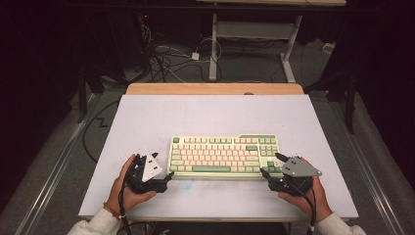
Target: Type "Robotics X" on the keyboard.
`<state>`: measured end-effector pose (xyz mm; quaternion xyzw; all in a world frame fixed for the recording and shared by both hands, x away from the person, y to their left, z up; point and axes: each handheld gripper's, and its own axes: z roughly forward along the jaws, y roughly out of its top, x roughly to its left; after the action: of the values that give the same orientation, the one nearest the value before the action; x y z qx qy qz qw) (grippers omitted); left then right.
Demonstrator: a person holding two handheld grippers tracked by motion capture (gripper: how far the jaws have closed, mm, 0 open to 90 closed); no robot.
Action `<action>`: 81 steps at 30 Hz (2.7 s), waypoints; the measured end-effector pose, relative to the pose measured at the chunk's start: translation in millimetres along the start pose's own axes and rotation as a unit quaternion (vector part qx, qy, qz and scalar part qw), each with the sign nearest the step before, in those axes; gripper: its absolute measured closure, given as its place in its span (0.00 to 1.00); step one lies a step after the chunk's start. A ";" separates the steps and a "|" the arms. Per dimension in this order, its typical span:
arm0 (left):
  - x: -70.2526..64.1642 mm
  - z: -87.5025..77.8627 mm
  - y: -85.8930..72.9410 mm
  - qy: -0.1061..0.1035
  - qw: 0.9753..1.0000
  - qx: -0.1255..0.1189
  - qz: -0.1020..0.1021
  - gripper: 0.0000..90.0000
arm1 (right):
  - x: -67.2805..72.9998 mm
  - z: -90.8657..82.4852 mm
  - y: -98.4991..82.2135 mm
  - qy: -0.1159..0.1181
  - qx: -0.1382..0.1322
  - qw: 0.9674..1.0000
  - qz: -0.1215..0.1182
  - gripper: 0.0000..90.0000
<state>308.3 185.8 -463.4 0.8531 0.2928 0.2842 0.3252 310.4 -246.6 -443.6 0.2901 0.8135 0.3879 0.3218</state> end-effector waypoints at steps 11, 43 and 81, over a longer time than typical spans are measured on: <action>1.7 -1.3 -6.8 0.001 1.000 0.007 -0.006 0.20 | 1.1 8.7 18.8 0.058 -0.014 0.998 -0.004 0.48; -3.2 4.9 -8.0 -0.021 0.999 0.025 0.001 0.20 | 20.0 114.2 70.6 0.124 0.074 0.989 -0.039 1.00; 0.5 -3.3 -2.6 -0.049 0.999 0.000 -0.009 0.33 | 0.1 -6.8 18.5 0.027 -0.067 0.997 -0.003 0.32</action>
<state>305.5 189.0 -463.1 0.8632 0.2843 0.2392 0.3419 309.3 -239.7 -425.1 0.2551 0.7949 0.4484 0.3194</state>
